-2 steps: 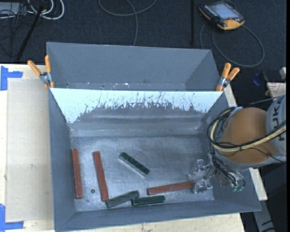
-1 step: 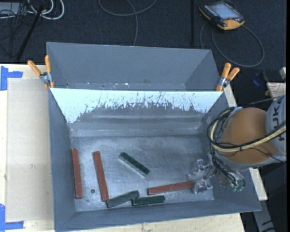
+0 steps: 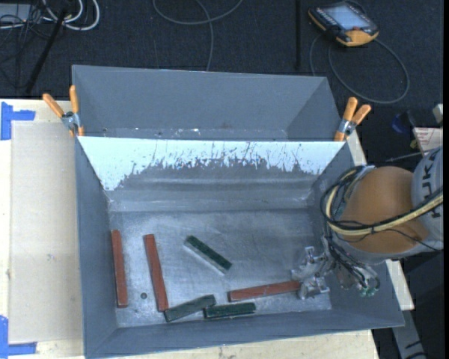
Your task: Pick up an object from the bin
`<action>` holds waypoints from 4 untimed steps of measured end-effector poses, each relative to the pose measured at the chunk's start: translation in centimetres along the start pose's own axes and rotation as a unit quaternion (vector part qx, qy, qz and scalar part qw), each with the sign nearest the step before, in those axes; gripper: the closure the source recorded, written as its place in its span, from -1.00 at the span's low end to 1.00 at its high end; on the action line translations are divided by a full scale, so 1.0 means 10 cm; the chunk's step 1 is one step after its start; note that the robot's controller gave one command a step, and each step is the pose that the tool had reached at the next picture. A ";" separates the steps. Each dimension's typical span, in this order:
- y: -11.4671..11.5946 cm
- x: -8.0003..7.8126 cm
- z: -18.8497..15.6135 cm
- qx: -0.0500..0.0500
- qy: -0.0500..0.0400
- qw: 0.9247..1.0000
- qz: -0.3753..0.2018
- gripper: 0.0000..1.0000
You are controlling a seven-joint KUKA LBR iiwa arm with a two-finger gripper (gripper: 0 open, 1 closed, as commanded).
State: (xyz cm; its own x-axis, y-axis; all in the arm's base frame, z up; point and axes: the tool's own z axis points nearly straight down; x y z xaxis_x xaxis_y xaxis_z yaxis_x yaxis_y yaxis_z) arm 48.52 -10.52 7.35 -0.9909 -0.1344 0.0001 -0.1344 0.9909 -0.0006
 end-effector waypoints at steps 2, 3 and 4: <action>-0.01 0.00 -0.53 0.000 -0.001 1.000 -0.008 1.00; -0.05 0.00 -0.95 -0.002 0.004 0.999 -0.048 1.00; -0.06 -0.08 -0.93 0.003 -0.008 0.998 -0.057 1.00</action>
Offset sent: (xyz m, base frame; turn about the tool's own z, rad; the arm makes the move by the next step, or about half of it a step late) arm -0.0045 -0.0293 -0.0035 -0.2684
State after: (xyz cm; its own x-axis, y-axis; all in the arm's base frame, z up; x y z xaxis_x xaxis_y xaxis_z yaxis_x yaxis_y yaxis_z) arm 49.44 -11.05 16.65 -0.9689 -0.2471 -0.0150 -0.2470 0.9690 -0.0072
